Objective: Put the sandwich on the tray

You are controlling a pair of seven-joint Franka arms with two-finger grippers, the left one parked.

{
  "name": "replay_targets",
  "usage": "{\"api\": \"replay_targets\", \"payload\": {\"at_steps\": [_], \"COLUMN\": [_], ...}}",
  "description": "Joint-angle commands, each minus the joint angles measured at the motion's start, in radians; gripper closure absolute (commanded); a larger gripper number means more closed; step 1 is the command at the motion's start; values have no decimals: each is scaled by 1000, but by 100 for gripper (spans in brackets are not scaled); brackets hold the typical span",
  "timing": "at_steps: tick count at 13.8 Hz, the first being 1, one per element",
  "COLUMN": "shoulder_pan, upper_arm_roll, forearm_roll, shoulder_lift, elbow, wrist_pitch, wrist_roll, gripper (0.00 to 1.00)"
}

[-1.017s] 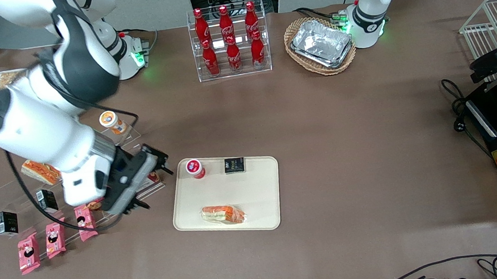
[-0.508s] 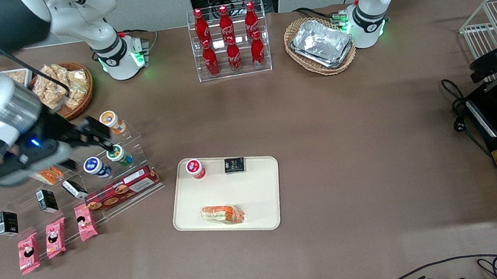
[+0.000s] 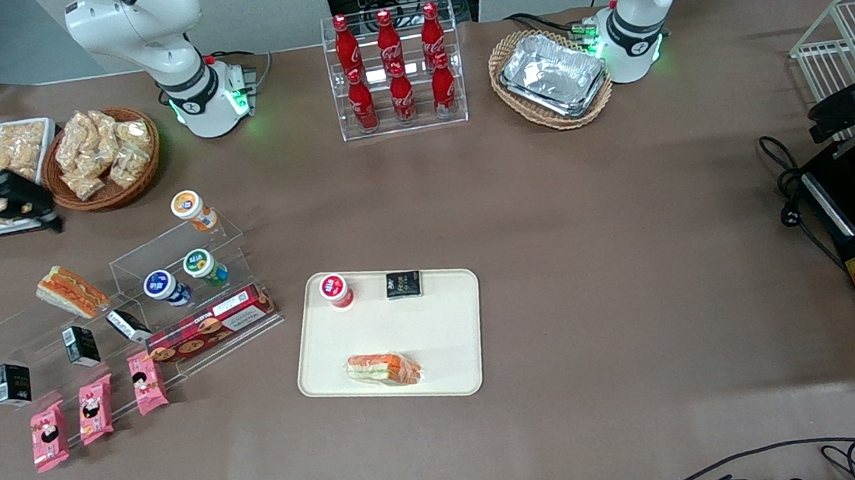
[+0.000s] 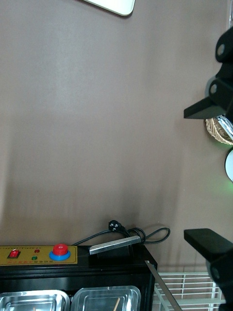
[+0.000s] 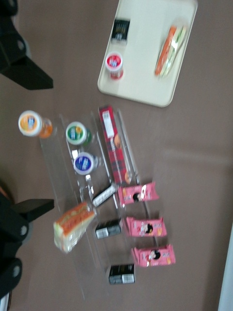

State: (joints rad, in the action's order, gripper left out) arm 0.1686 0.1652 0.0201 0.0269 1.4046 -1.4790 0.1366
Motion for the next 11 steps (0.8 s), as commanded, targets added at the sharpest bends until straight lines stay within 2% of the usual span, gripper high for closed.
{"api": "replay_targets", "payload": {"at_steps": [1,4,11], "shoulder_pan": [-7,-37,-150], "upper_arm_roll": [62,42,-70], "forearm_roll": [-5,8,9], "shoulder_lift": [-45,-35,-7], "elbow": [155,182,145], "wrist_pitch": [-101,-100,-112], "wrist_roll": [61,-62,-71], "gripper": [0,0,0]}}
